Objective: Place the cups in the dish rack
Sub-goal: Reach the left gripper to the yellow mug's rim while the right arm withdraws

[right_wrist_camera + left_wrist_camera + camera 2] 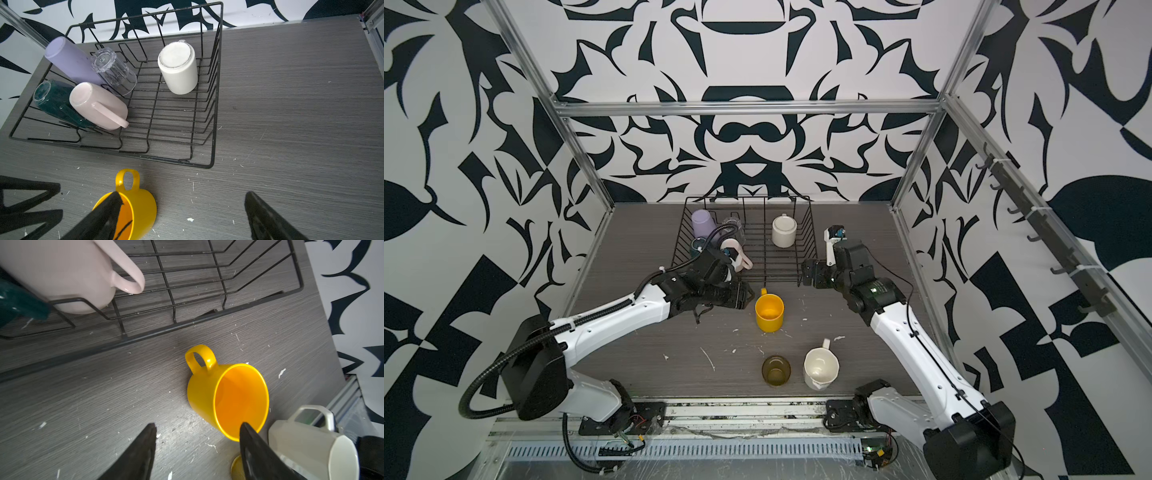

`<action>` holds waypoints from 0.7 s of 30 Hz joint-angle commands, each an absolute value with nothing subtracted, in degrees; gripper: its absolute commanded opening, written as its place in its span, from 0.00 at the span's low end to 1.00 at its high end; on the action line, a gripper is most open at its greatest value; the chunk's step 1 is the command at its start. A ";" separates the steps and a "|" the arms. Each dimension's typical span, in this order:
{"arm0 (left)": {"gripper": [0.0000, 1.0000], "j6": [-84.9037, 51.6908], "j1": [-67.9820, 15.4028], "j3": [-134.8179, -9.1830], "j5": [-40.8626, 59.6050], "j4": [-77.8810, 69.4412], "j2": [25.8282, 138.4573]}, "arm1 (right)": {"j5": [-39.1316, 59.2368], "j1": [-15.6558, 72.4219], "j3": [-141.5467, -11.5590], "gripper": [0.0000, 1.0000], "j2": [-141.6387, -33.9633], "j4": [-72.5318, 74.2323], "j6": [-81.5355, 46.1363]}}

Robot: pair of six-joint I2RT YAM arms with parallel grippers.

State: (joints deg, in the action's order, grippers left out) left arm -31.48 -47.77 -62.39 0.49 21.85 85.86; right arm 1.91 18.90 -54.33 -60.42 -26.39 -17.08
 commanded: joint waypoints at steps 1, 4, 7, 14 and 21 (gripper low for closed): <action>0.65 -30.41 -48.76 -65.14 -2.05 24.41 88.29 | 3.68 18.45 -53.73 0.95 -60.03 -23.83 -17.94; 0.65 -30.26 -49.73 -65.86 -2.95 24.31 89.90 | 3.54 18.24 -52.96 0.95 -59.77 -23.46 -17.83; 0.64 -30.06 -50.33 -67.00 -3.51 24.85 92.02 | 3.77 18.01 -52.50 0.95 -59.42 -23.56 -17.93; 0.61 -29.36 -51.85 -69.90 -4.74 25.13 96.48 | 3.25 17.76 -52.01 0.95 -58.20 -24.24 -17.34; 0.56 -29.45 -52.20 -71.96 -5.11 25.66 100.24 | 3.14 17.58 -52.27 0.95 -58.29 -24.36 -16.73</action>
State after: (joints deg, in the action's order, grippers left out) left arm -29.76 -51.88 -70.08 -4.27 23.49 98.91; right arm 3.27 17.80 -51.62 -59.16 -25.41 -17.47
